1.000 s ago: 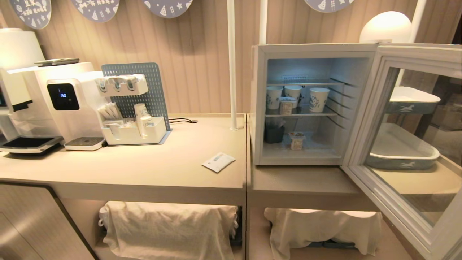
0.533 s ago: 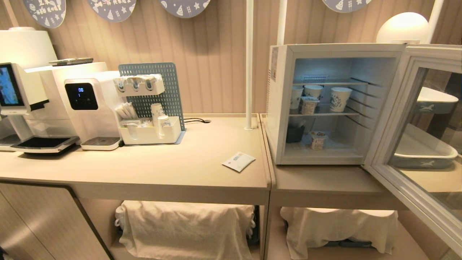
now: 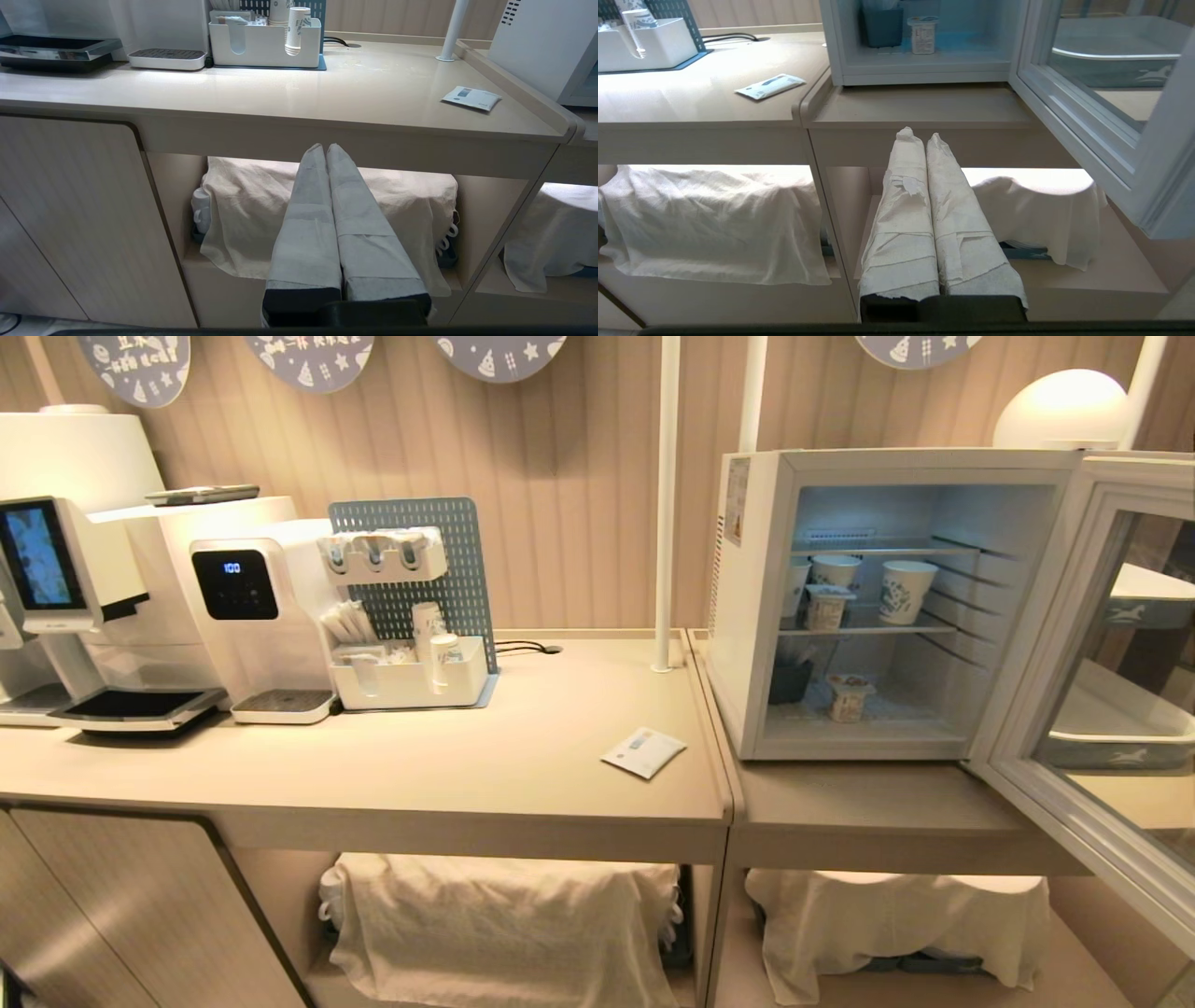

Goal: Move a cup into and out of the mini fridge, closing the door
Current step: Take the yoghurt out of the freezer

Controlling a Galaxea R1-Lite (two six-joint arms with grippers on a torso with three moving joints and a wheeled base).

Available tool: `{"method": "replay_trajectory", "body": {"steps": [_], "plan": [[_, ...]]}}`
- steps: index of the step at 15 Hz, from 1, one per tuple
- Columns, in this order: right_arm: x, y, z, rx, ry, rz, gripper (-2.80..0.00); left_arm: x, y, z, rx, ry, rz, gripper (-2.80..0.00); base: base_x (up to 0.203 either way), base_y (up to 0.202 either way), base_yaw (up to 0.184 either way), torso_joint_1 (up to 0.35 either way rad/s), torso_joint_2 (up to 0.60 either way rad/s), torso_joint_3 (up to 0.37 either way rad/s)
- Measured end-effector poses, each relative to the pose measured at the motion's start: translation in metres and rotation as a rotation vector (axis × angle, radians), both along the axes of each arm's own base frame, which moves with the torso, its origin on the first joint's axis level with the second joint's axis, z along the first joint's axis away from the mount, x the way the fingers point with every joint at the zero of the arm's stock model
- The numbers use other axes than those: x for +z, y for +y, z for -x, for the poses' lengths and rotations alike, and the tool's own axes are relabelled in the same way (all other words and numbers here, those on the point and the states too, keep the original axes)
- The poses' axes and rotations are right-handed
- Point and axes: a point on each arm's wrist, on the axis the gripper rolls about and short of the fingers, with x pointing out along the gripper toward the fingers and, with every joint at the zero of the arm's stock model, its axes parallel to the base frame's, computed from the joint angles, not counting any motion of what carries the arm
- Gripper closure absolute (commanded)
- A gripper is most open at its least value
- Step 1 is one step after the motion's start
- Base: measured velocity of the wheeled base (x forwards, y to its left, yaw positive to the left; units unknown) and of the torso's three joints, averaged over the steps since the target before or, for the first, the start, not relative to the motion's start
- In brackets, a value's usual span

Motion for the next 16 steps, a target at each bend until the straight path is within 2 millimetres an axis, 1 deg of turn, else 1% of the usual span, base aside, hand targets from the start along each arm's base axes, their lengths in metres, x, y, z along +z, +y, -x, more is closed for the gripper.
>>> {"method": "replay_trajectory", "body": {"steps": [16], "plan": [[0.0000,0.0000,0.0000,0.000,-0.001,0.002,0.00,0.0003,-0.0001,0.0000,0.001,-0.003,-0.005,0.00,0.000,0.000,0.000,0.000,0.00,0.000]]}}
